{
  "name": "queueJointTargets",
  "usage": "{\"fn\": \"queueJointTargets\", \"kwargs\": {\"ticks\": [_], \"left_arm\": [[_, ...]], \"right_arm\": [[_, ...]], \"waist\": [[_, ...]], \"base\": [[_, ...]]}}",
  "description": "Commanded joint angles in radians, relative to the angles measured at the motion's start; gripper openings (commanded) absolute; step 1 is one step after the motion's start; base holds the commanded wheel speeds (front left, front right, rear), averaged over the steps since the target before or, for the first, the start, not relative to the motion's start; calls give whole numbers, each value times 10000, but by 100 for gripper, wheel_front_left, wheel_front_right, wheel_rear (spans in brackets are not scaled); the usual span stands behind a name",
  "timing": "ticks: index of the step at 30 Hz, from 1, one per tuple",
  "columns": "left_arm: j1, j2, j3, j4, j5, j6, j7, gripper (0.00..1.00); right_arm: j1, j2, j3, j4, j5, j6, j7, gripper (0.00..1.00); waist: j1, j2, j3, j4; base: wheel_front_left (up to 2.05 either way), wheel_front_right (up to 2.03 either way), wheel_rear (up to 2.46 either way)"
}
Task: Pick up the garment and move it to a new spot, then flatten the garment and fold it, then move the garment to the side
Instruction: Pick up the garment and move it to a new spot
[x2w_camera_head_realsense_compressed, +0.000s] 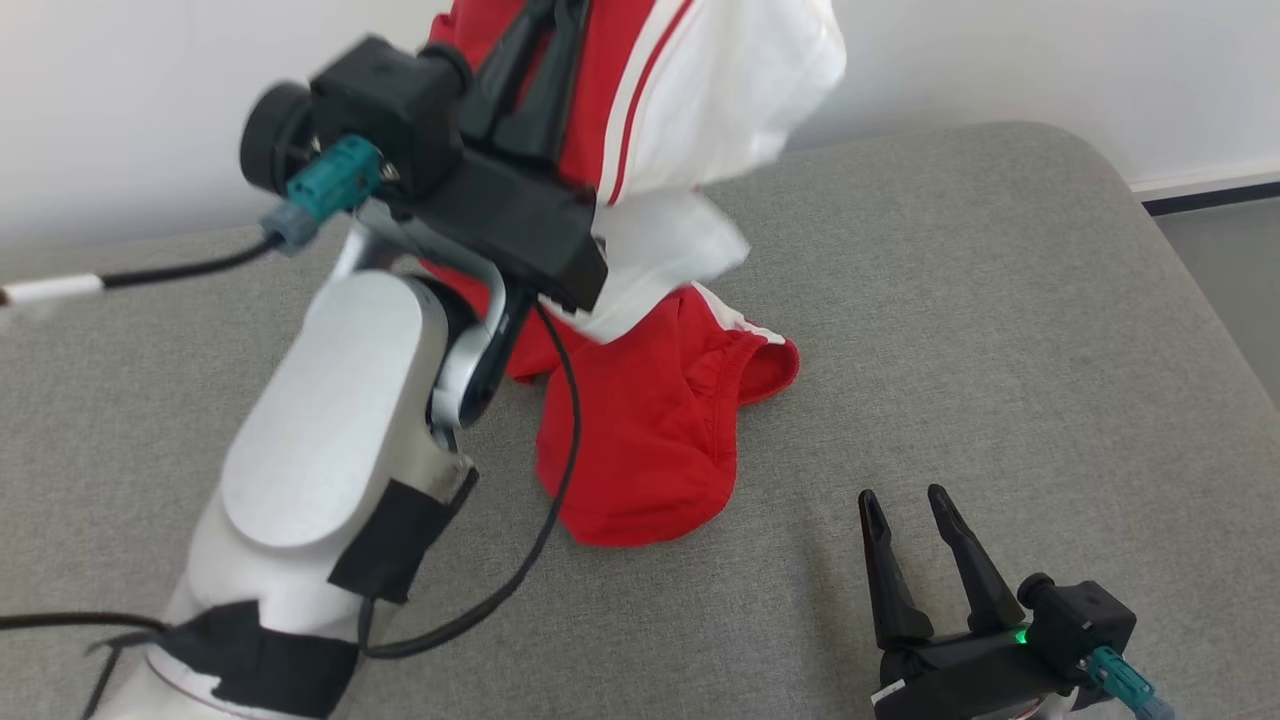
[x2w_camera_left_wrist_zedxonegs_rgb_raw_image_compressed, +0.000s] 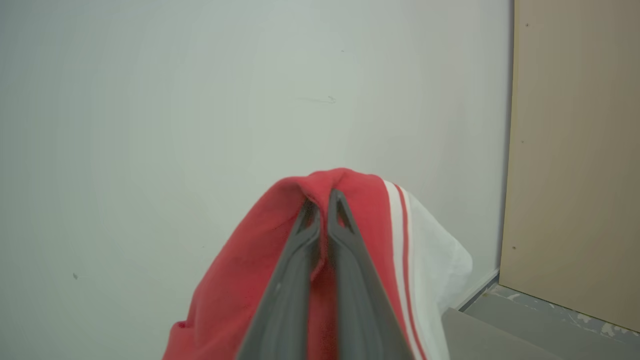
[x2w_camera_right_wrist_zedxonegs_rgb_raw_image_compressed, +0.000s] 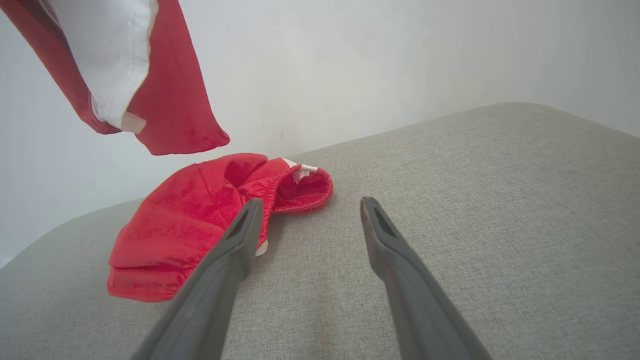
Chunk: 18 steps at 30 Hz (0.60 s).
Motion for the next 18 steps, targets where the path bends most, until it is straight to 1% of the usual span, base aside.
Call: {"fn": "queueJointTargets", "kwargs": {"ticks": [1, 5, 8, 13, 18], "left_arm": [[-299, 74, 77, -146, -64, -44, 70, 0], [-509, 249, 241, -315, -117, 67, 160, 0], [-464, 455, 481, -424, -165, 189, 173, 0], [-160, 769, 844, -501, -312, 373, 52, 0], [219, 1260, 1231, -324, -399, 559, -35, 0]], "right_arm": [[111, -7, -45, -4, 34, 34, -25, 100], [171, -8, -152, -42, 51, 34, -25, 100], [316, -7, -233, -85, -34, 34, -25, 100], [339, -7, -436, -241, -211, 34, -27, 100], [253, -13, -516, -445, -383, 34, -25, 100]], "waist": [[0, -1, -20, 17], [0, -1, -33, 160], [0, -1, -38, 447], [0, -1, -40, 1274], [0, -1, -37, 2142]], "base": [[0, 0, 0], [0, 0, 0], [0, 0, 0], [0, 0, 0], [0, 0, 0]]}}
